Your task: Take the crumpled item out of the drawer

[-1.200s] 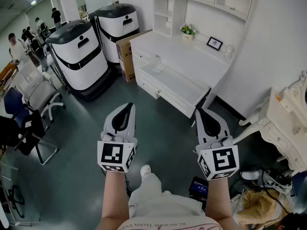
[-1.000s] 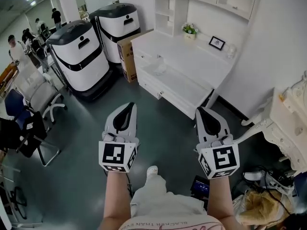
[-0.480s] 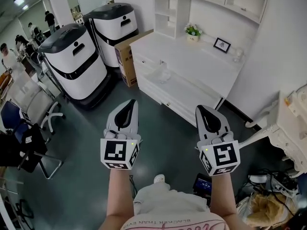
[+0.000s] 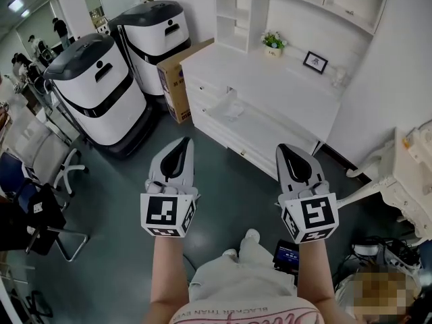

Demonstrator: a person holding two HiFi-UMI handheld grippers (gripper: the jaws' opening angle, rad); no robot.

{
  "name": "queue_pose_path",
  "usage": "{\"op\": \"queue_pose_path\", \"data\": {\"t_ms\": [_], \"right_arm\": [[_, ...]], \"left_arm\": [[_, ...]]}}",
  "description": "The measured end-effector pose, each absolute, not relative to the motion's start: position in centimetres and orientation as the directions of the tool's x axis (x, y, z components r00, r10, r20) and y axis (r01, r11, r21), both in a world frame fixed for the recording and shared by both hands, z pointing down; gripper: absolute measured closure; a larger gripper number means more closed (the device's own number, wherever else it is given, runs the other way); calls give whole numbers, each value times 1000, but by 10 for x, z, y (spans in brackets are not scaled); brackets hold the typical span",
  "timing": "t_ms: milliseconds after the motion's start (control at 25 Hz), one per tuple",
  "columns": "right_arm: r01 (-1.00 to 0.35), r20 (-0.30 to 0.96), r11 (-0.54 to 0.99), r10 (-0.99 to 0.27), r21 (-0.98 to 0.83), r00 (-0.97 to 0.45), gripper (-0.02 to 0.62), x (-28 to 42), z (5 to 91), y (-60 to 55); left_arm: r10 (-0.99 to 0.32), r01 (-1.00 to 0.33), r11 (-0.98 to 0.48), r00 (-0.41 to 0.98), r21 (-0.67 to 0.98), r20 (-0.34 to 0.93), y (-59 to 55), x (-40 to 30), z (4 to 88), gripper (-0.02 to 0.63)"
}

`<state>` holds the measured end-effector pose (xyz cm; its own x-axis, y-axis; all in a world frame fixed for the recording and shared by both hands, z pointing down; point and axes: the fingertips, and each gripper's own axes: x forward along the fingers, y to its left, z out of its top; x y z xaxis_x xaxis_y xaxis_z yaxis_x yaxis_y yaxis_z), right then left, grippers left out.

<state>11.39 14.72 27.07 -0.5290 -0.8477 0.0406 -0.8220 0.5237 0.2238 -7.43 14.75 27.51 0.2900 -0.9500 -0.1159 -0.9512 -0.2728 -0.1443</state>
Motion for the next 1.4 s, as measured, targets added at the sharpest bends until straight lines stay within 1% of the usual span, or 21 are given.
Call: {"op": "queue_pose_path", "data": {"t_ms": [480, 760, 1160, 1400], "right_arm": [[-827, 52, 526, -848, 198, -527, 588, 101, 291, 75], [-825, 51, 533, -844, 188, -534, 588, 93, 293, -3], [-820, 81, 547, -837, 167, -542, 588, 81, 300, -139], [-819, 90, 552, -834, 157, -545, 588, 77, 303, -200]], "left_arm": [[-958, -957, -255, 269, -136, -96, 85, -97, 292, 597], [-961, -957, -253, 266, -144, -76, 11, -103, 298, 597], [-971, -962, -231, 237, -144, -26, -118, -118, 307, 597], [-972, -963, -233, 236, -136, -9, -178, -121, 310, 597]]}}
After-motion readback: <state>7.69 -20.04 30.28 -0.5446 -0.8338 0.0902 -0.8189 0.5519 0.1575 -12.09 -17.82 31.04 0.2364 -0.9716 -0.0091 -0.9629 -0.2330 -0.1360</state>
